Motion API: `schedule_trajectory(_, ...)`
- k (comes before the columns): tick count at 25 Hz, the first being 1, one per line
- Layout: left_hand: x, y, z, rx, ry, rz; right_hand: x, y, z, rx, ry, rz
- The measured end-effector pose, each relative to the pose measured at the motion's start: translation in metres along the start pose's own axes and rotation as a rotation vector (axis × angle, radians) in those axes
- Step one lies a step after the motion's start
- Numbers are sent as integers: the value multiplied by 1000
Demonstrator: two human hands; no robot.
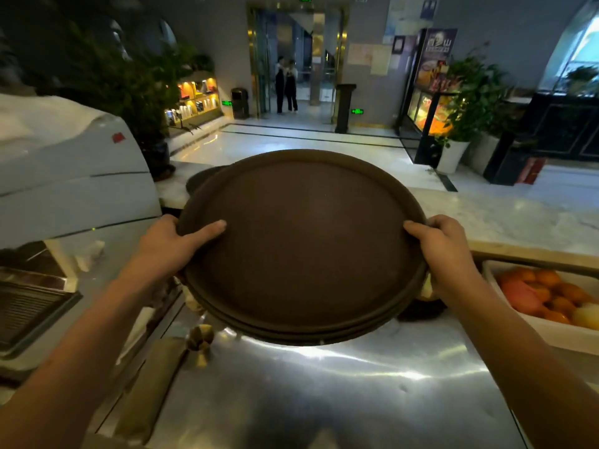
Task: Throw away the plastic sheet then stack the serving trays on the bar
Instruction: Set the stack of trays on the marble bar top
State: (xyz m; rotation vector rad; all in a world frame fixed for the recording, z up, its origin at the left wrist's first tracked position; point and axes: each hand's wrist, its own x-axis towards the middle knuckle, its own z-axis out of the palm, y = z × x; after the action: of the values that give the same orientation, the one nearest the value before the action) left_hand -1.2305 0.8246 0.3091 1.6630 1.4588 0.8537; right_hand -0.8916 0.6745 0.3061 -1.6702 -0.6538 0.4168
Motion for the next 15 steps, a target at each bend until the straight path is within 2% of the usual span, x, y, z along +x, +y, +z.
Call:
schedule_trajectory(7, 63, 18, -48, 16, 84, -105, 56, -46, 77, 20, -108, -65)
schedule_trajectory(15, 141, 45, -47, -56, 111, -168, 150, -68, 141, 11, -203, -83)
